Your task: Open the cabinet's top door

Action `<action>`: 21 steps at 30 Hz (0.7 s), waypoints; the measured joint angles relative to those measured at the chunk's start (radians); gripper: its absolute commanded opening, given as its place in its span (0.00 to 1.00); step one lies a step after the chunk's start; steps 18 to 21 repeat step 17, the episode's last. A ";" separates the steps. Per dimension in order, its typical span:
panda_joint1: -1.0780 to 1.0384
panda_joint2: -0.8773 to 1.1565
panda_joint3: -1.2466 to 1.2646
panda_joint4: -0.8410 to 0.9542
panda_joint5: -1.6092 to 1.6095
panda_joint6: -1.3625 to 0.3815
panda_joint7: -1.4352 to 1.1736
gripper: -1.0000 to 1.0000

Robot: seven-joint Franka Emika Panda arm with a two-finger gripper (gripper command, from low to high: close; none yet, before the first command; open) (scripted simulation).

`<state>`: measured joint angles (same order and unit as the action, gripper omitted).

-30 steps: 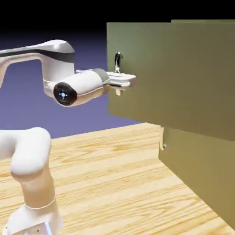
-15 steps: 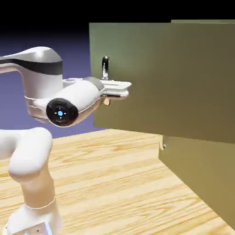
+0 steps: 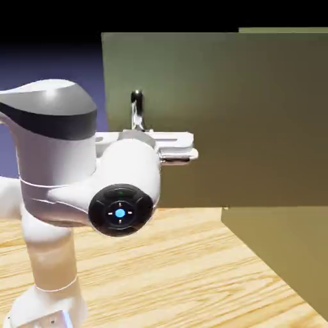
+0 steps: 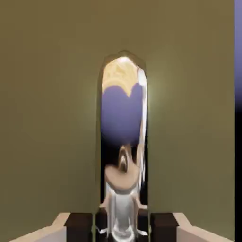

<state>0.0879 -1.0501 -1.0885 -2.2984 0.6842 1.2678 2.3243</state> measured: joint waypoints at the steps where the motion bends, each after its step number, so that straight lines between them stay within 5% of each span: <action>1: 0.034 0.006 -0.028 0.036 -0.013 -0.026 0.002 0.00; 17: 0.572 -0.042 -0.346 0.616 -0.135 -0.384 0.121 0.00; 21: 0.572 -0.042 -0.346 0.616 -0.135 -0.384 0.121 0.00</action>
